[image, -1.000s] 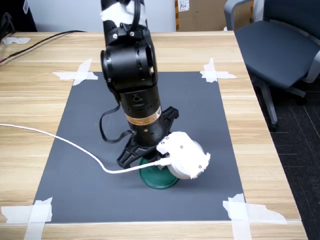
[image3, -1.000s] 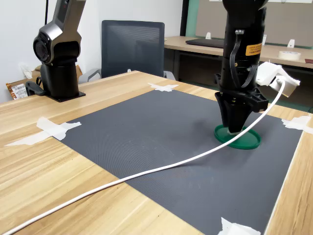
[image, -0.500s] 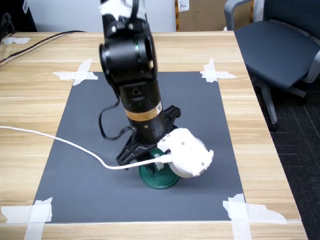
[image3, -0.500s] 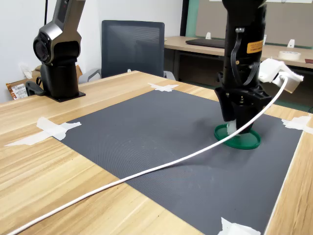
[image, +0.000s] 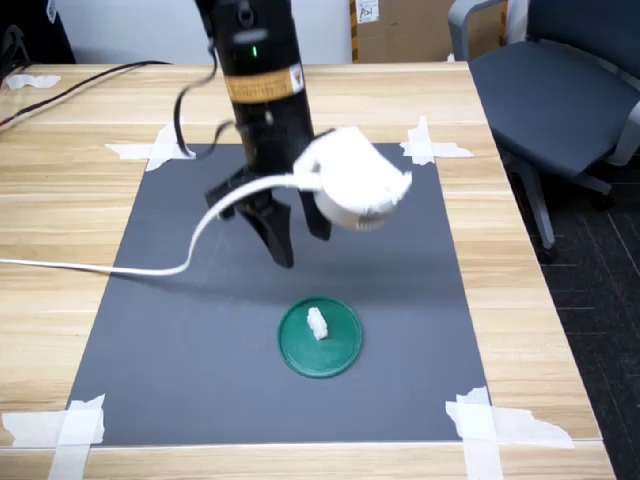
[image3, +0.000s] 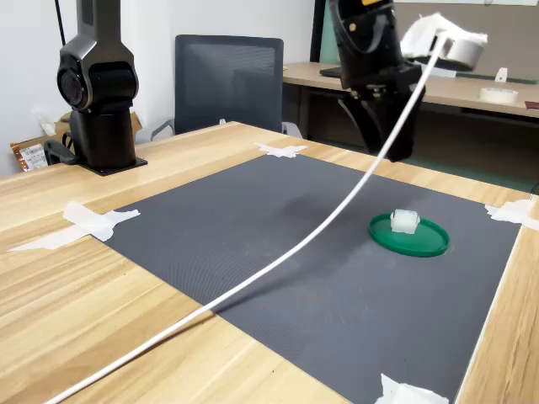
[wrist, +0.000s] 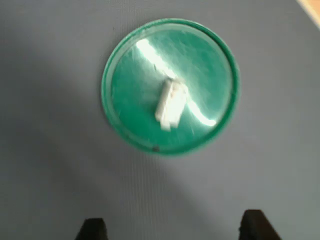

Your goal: Grasp a white terminal and put it in the green lid.

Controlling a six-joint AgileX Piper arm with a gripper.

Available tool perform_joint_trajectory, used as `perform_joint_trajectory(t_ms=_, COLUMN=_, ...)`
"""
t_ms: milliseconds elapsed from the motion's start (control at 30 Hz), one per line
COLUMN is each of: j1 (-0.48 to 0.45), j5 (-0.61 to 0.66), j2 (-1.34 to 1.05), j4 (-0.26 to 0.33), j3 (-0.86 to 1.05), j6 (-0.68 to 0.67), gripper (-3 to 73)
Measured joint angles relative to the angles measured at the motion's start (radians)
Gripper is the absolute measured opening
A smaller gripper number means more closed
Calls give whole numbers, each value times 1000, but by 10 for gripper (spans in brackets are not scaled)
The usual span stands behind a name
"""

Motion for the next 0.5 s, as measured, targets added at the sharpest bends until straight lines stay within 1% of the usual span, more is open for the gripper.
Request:
perform_joint_trajectory(t_ms=100, j1=0, j5=-53, j2=-127, j4=7, j3=80, j6=0, gripper=505)
perform_joint_trajectory(t_ms=167, j1=0, j5=-82, j2=-204, j4=15, j3=121, j6=3, gripper=483)
perform_joint_trajectory(t_ms=233, j1=0, j5=-100, j2=-288, j4=29, j3=161, j6=3, gripper=444)
perform_joint_trajectory(t_ms=300, j1=0, j5=-116, j2=-369, j4=50, j3=203, j6=3, gripper=397)
perform_joint_trajectory(t_ms=400, j1=-7, j5=-132, j2=-479, j4=85, j3=273, j6=-2, gripper=292)
perform_joint_trajectory(t_ms=500, j1=-55, j5=-155, j2=-592, j4=154, j3=354, j6=-34, gripper=174)
